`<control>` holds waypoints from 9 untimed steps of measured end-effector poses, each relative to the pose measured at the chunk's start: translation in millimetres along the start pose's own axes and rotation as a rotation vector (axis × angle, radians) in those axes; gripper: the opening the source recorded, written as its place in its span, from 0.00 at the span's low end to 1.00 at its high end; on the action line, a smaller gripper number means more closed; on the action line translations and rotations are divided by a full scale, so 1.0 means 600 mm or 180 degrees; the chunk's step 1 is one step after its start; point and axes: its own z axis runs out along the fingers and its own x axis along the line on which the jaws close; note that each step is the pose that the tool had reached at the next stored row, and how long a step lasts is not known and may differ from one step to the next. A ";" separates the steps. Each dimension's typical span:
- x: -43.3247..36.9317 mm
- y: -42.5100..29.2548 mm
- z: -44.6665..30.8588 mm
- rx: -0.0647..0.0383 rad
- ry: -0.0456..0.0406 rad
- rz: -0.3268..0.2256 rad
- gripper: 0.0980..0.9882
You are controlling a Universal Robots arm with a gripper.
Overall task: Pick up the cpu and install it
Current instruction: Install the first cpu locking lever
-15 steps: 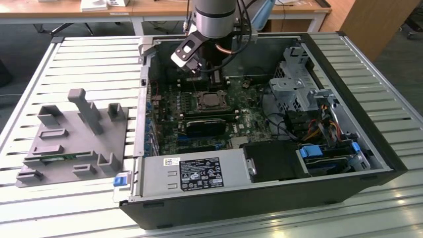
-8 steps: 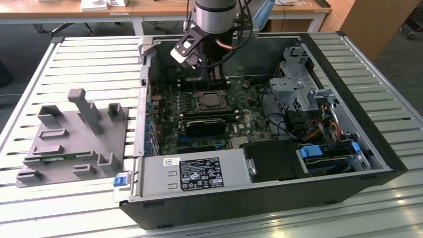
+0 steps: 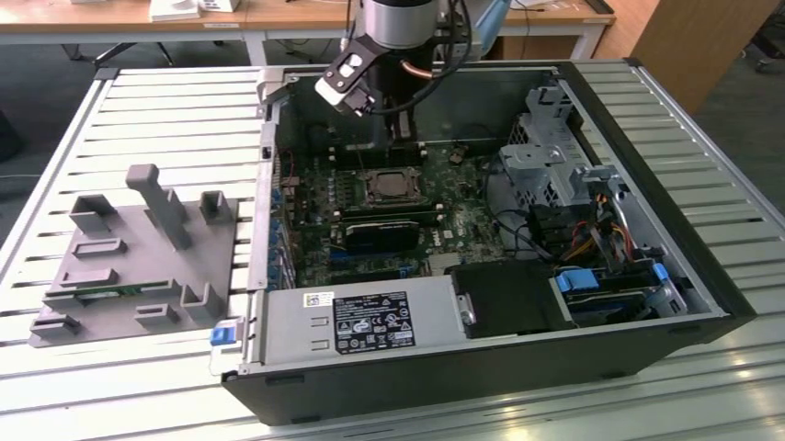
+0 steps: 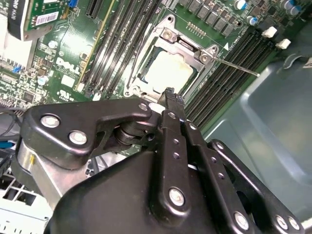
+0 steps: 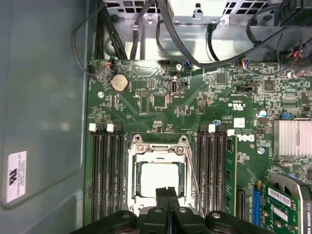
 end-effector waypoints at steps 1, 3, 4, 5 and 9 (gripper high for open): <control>0.000 0.000 -0.003 0.0000 0.0000 0.0000 0.01; 0.000 0.000 -0.008 0.0000 0.0000 0.0000 0.01; 0.000 0.000 -0.009 0.0000 0.0000 0.0000 0.01; 0.000 0.000 -0.009 0.0000 0.0001 -0.0013 0.01; 0.000 0.000 -0.009 0.0008 0.0010 -0.0225 0.01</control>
